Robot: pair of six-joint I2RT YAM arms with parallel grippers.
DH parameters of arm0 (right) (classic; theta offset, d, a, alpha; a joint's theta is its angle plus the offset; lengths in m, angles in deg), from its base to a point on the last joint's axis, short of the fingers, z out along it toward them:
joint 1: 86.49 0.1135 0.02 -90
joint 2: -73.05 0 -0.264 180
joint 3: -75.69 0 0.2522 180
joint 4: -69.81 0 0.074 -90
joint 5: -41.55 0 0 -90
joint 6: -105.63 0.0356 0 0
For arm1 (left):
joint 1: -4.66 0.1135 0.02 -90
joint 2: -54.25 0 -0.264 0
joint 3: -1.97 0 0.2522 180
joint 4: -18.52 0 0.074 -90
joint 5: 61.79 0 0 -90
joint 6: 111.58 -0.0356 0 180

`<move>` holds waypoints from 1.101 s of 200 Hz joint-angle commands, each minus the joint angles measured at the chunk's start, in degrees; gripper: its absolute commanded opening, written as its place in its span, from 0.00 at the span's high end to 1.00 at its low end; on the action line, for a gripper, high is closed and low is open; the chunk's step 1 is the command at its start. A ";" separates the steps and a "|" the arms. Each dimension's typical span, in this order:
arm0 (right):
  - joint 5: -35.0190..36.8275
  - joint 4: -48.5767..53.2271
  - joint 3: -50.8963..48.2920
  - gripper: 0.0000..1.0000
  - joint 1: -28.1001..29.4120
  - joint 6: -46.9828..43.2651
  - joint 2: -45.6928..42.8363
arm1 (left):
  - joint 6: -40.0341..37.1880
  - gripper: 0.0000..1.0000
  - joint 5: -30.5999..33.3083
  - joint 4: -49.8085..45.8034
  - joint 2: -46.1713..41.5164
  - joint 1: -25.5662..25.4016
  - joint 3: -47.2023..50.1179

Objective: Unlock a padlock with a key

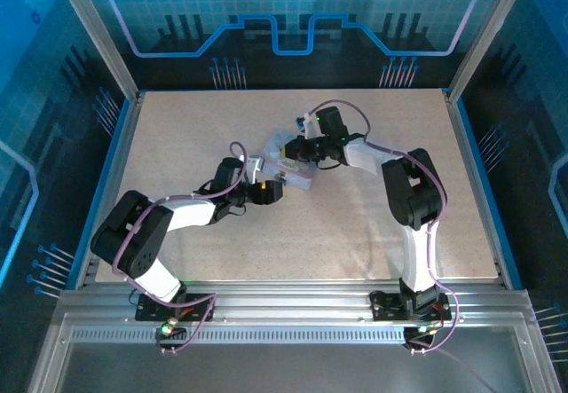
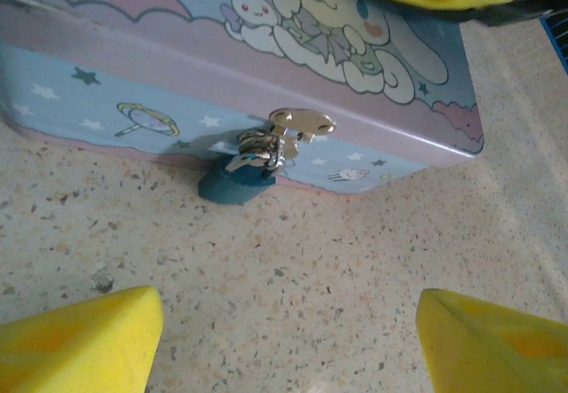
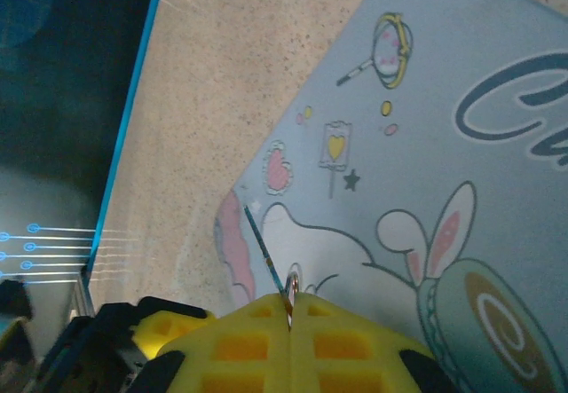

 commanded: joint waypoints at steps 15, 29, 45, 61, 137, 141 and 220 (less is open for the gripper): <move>1.79 7.29 2.50 1.00 1.39 -2.56 1.98 | -2.01 0.24 0.23 2.07 1.18 -0.45 -1.62; 2.33 8.95 2.14 1.00 1.69 -3.08 2.16 | -1.99 0.24 0.32 2.64 1.48 -0.45 -1.13; 2.52 9.90 1.20 1.00 2.01 -3.04 2.08 | -2.01 0.25 0.30 3.37 1.82 -0.45 -0.65; 2.17 10.32 0.18 1.00 2.31 -3.31 2.07 | -2.01 0.26 0.30 4.00 2.20 -0.45 -0.34; 1.11 9.10 -3.40 1.00 3.92 -3.39 0.71 | -3.11 0.29 0.71 4.29 6.27 -1.32 -1.51; 1.11 8.92 -3.49 1.00 4.00 -3.31 0.64 | -3.09 0.29 0.72 4.39 6.48 -1.35 -1.62; 0.51 8.26 -4.07 1.00 4.15 -3.37 0.23 | -4.62 0.37 2.58 6.46 9.84 -1.41 -3.06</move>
